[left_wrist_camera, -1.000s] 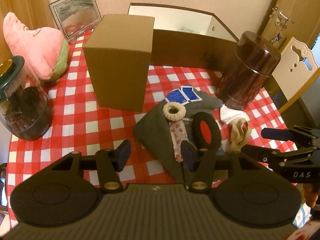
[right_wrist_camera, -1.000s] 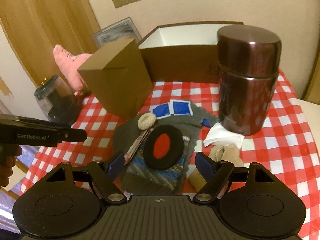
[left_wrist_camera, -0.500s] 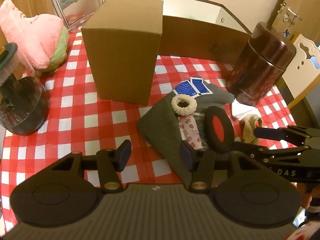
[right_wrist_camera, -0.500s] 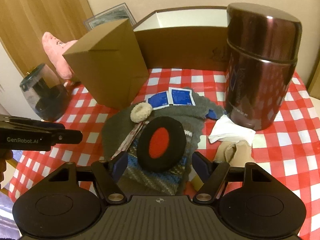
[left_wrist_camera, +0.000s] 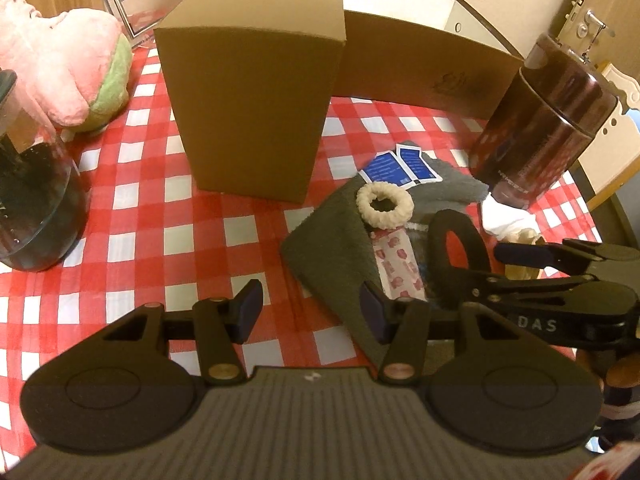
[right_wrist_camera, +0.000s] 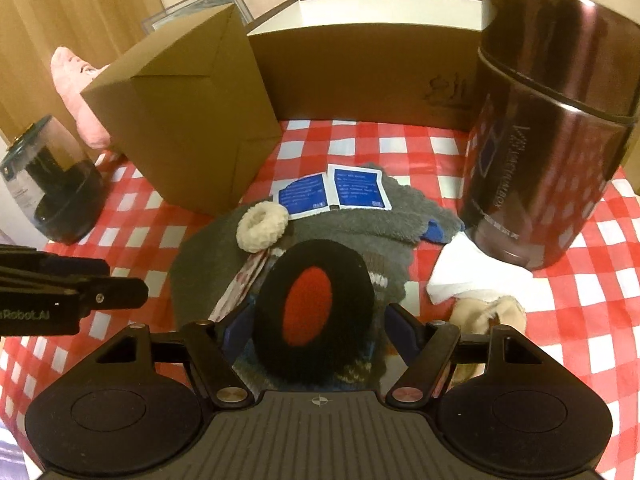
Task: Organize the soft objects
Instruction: 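Grasp the black-red earmuff pad with the right tool while the left grasps the cream hair tie, then carry the earmuff pad and hair tie into the white box and release, then move both tools back toward the grey knit hat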
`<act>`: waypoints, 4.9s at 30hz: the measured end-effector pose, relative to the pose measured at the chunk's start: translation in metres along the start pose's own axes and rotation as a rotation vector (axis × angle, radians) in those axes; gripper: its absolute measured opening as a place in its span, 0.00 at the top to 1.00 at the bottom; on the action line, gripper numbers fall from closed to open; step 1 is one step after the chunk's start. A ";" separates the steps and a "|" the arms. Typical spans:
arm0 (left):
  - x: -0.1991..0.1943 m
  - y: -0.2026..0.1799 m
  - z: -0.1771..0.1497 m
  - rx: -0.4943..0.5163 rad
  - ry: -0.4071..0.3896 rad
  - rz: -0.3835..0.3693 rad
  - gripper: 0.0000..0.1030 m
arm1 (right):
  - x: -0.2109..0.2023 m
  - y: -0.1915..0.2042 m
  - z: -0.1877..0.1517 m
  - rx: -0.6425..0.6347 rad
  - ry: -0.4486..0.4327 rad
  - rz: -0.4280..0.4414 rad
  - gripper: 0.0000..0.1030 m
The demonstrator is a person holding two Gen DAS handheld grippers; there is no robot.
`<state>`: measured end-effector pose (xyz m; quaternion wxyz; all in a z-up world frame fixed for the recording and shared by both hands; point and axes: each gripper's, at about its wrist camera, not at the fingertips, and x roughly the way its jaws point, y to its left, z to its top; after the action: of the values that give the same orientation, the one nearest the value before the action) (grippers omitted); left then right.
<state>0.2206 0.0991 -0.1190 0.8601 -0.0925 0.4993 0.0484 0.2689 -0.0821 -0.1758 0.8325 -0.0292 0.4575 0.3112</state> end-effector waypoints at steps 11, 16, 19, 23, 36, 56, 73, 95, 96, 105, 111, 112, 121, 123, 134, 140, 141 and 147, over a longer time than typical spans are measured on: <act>0.012 -0.007 0.007 0.046 -0.014 -0.039 0.54 | 0.015 0.001 0.002 -0.018 -0.018 0.007 0.38; 0.020 -0.016 0.010 0.096 -0.030 -0.063 0.59 | 0.006 -0.001 0.004 -0.029 -0.054 -0.018 0.39; 0.026 -0.024 0.014 0.138 -0.056 -0.079 0.60 | -0.003 -0.008 0.008 -0.006 -0.079 -0.025 0.39; 0.032 -0.037 0.020 0.212 -0.095 -0.089 0.61 | -0.013 -0.020 0.014 0.033 -0.094 -0.024 0.39; 0.066 -0.066 0.035 0.360 -0.088 -0.084 0.80 | -0.033 -0.042 0.012 0.107 -0.119 -0.046 0.39; 0.027 -0.084 0.039 0.272 -0.142 -0.103 0.89 | -0.087 -0.099 -0.003 0.131 -0.160 -0.067 0.39; 0.007 -0.131 0.090 0.208 -0.230 -0.104 0.89 | -0.116 -0.207 0.034 0.082 -0.211 -0.129 0.38; 0.054 -0.142 0.231 0.045 -0.328 -0.058 0.89 | -0.037 -0.245 0.219 -0.071 -0.338 0.240 0.38; 0.058 -0.142 0.236 0.042 -0.330 -0.060 0.89 | -0.030 -0.242 0.225 -0.078 -0.334 0.260 0.38; 0.088 -0.143 0.262 0.030 -0.290 -0.031 0.89 | 0.020 -0.232 0.256 -0.100 -0.272 0.307 0.31; 0.101 -0.142 0.269 0.034 -0.269 -0.032 0.88 | 0.028 -0.239 0.266 -0.069 -0.266 0.305 0.30; 0.102 -0.142 0.270 0.036 -0.266 -0.037 0.88 | 0.028 -0.240 0.267 -0.067 -0.262 0.302 0.30; 0.101 -0.143 0.273 0.029 -0.265 -0.040 0.59 | 0.016 -0.262 0.256 -0.028 -0.252 0.291 0.30; 0.098 -0.140 0.273 0.016 -0.263 -0.046 0.59 | 0.011 -0.266 0.252 -0.014 -0.256 0.292 0.30; 0.060 -0.122 0.248 -0.048 -0.276 -0.075 0.59 | -0.027 -0.290 0.219 0.071 -0.298 0.235 0.30; 0.031 -0.121 0.221 -0.054 -0.296 -0.079 0.59 | -0.049 -0.303 0.193 0.138 -0.324 0.202 0.30; 0.026 -0.121 0.215 -0.052 -0.300 -0.079 0.59 | -0.053 -0.304 0.188 0.148 -0.328 0.196 0.30; 0.000 -0.119 0.176 -0.040 -0.299 -0.083 0.59 | -0.080 -0.308 0.153 0.226 -0.353 0.182 0.30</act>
<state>0.3911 0.0188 -0.0205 0.9241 -0.1219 0.3603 0.0361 0.5198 -0.3179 -0.0976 0.8661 0.1606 0.3377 0.3318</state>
